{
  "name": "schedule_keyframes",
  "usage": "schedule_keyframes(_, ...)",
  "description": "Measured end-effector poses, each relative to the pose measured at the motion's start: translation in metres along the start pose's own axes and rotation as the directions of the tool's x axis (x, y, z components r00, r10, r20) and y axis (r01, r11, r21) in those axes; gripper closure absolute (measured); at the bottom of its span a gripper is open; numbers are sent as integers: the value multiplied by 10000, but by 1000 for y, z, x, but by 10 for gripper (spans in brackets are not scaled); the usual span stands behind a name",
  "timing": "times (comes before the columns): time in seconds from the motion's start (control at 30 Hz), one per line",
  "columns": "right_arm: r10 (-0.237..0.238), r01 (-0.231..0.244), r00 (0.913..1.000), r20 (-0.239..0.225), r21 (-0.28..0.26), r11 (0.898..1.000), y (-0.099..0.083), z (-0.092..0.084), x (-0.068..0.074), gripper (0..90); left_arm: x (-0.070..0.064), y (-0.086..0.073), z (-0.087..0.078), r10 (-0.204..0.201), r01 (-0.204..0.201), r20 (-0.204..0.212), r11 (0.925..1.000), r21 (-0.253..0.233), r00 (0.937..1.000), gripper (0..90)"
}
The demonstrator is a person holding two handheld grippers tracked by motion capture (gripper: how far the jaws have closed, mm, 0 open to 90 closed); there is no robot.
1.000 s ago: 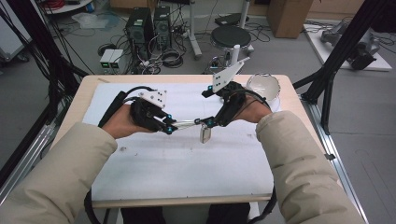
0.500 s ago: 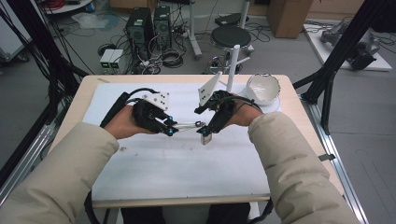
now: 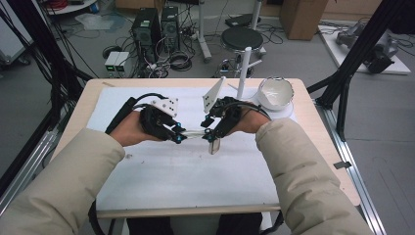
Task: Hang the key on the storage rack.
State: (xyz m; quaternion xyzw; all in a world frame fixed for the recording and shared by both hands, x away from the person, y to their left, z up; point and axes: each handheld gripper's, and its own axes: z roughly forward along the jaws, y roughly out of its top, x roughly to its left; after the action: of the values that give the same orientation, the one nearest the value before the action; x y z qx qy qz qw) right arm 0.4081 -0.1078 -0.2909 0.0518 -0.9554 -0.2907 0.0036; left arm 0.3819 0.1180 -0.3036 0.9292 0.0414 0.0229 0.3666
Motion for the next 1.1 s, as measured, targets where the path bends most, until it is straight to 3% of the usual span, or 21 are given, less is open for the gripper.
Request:
schedule_keyframes(0.2,-175,176,9996,-212,66,9998,0,1,0,731,0,0,1,-59,59,30,10000,65,10000,737)
schedule_keyframes(0.4,-5,14,9990,-447,201,9998,0,3,0,743,0,-1,1,-2,1,101,10000,35,9999,736)
schedule_keyframes(0.5,-126,130,9992,-378,112,9999,0,2,0,745,0,-1,0,-185,187,143,9997,-124,9997,736)
schedule_keyframes(0.6,-106,106,9994,-336,-16,9999,-1,-2,1,746,1,-1,-2,-92,96,213,9998,-167,9997,735)
schedule_keyframes(0.7,-64,58,9992,-392,-160,9999,-2,-3,1,746,2,-2,-3,-188,195,181,9989,-429,9997,733)
schedule_keyframes(0.77,31,-40,9993,-368,-241,9997,-3,-6,1,747,1,-2,-5,-467,478,140,9952,-852,9988,725)
schedule_keyframes(0.8,68,-81,9992,-399,-317,9995,-4,-7,0,747,1,-3,-7,-467,465,6,9937,-1017,9989,685)
schedule_keyframes(0.93,187,-198,9995,-248,-464,9987,-8,-13,-2,746,5,-14,-15,-798,646,-642,9750,-2126,9947,431)
schedule_keyframes(1.0,583,-587,9983,-78,-777,9952,-14,-21,-5,746,6,-23,-21,-1130,864,-927,9636,-2529,9893,248)
schedule_keyframes(1.03,583,-587,9983,-78,-777,9952,-14,-21,-5,746,5,-29,-24,-1228,818,-1349,9578,-2757,9832,248)
schedule_keyframes(1.1,965,-947,9953,86,-1252,9876,-23,-29,-7,746,4,-42,-31,-1660,1162,-1270,9368,-3299,9779,70)
